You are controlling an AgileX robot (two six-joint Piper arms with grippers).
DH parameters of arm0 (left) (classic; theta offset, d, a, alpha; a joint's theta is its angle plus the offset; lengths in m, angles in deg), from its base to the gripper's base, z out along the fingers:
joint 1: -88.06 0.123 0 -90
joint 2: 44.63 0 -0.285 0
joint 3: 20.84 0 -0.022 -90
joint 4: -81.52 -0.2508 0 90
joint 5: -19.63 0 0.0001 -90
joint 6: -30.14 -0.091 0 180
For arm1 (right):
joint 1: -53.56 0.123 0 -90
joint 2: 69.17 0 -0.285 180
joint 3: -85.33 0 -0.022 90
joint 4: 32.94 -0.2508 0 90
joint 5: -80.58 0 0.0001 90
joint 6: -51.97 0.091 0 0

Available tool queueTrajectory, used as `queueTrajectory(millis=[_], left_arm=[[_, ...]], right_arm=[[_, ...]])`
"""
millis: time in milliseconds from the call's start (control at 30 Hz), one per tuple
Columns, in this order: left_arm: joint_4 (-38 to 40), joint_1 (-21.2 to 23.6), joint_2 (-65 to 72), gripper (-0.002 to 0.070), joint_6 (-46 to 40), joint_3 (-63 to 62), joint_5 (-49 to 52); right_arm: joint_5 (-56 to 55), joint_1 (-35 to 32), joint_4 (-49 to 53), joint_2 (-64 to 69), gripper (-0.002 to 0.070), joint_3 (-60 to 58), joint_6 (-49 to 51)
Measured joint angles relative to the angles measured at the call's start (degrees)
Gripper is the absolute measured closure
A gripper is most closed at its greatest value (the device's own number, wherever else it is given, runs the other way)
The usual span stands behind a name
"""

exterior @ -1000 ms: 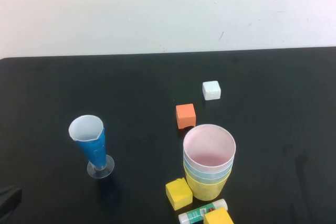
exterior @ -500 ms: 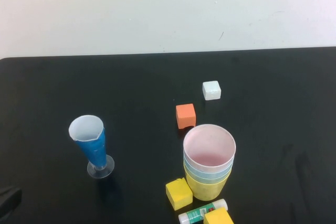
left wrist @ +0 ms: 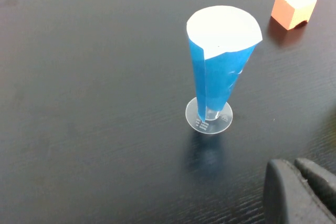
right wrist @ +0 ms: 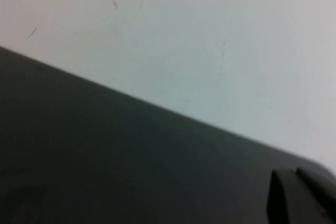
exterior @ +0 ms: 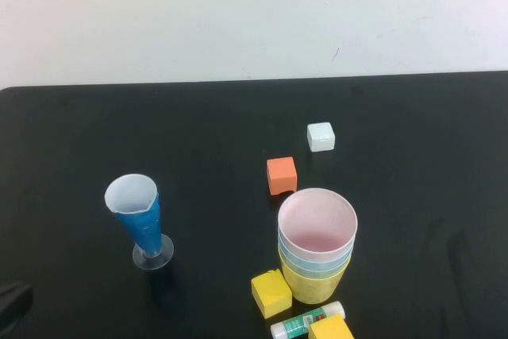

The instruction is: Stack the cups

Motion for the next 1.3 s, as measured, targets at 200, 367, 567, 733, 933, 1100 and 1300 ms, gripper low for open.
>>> queueTrajectory(millis=[200, 367, 567, 733, 933, 1100, 1300], left_arm=[[0.0, 0.0, 0.0, 0.0677, 0.0, 0.0, 0.0], [0.0, 0.0, 0.0, 0.0677, 0.0, 0.0, 0.0], [0.0, 0.0, 0.0, 0.0677, 0.0, 0.0, 0.0], [0.0, 0.0, 0.0, 0.0677, 0.0, 0.0, 0.0], [0.0, 0.0, 0.0, 0.0677, 0.14, 0.0, 0.0], [0.0, 0.0, 0.0, 0.0677, 0.14, 0.0, 0.0], [0.0, 0.0, 0.0, 0.0677, 0.14, 0.0, 0.0]], right_arm=[[13.87, 0.28, 2.25, 0.0, 0.0678, -0.05, 10.69], [17.3, 3.06, 4.93, 0.0, 0.0678, -0.05, 12.76], [17.4, 3.83, 6.3, 0.0, 0.0678, -0.05, 12.84], [17.4, 3.86, 6.53, 0.0, 0.0678, -0.05, 12.84], [17.4, 3.86, 6.76, 0.0, 0.0678, -0.05, 12.84], [17.4, 3.86, 6.87, 0.0, 0.0678, -0.05, 12.84], [17.4, 3.86, 6.87, 0.0, 0.0678, -0.05, 12.84]])
